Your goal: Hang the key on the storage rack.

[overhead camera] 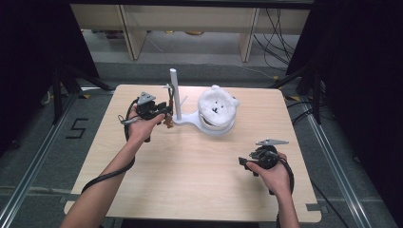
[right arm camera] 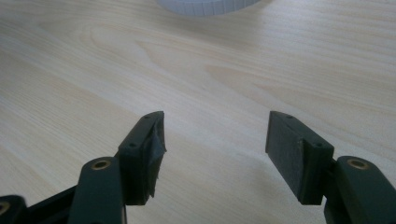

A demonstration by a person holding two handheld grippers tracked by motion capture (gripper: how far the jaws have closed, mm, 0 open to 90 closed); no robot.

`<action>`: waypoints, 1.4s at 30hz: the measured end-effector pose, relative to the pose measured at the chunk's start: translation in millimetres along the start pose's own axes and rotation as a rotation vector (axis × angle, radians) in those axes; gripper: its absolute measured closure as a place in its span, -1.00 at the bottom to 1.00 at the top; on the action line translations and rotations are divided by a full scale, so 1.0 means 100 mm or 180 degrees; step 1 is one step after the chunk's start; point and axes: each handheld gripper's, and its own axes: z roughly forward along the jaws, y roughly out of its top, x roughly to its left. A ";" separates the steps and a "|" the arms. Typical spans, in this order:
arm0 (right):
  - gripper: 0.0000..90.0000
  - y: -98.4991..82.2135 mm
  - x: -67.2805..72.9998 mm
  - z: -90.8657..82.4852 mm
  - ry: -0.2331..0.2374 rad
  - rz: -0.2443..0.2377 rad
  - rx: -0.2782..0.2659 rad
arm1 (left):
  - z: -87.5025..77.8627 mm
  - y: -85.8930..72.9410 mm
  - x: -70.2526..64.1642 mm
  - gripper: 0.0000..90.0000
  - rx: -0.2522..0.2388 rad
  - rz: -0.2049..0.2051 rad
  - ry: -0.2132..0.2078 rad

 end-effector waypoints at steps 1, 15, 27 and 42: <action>-0.14 0.00 0.00 0.00 0.0000 0.0000 -0.0001 | 0.00 0.00 0.00 0.35 -0.0016 0.0012 0.0009; -0.14 0.00 -0.03 -0.02 -0.0010 -0.0060 -0.0060 | -0.28 -0.03 0.06 0.04 -0.0014 0.0252 0.0067; -0.14 -0.01 -0.06 -0.01 -0.0048 -0.0046 -0.0049 | -0.64 -0.11 0.14 -0.04 -0.0062 0.0316 0.0135; -0.14 -0.01 -0.06 0.01 -0.0006 -0.0026 -0.0060 | -1.00 -0.33 0.14 -0.05 -0.0123 0.0285 0.0121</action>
